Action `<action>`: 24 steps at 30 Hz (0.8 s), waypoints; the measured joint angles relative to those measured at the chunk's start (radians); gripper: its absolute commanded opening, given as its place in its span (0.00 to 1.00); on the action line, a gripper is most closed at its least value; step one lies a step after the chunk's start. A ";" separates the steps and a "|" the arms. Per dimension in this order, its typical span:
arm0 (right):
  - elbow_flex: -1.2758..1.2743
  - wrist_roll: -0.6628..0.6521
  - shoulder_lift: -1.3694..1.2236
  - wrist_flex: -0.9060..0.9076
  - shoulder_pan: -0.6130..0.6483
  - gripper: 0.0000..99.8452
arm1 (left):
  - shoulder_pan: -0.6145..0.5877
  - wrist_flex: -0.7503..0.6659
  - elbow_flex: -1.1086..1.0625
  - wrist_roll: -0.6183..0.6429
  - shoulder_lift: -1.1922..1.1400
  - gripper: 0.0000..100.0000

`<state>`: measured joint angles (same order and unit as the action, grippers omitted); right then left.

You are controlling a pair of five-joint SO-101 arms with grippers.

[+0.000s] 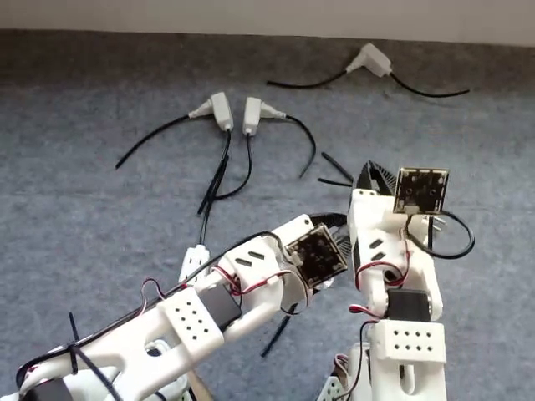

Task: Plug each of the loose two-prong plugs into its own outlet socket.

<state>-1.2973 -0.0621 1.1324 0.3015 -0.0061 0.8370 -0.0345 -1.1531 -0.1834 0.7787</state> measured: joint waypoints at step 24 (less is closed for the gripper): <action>0.103 -0.002 -0.011 0.035 -0.008 0.01 | 0.006 -0.003 -0.052 0.114 0.080 0.01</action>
<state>-1.1945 -0.0637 1.1216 0.3368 -0.0138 0.8431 -0.0376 -1.2052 -0.0698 0.8585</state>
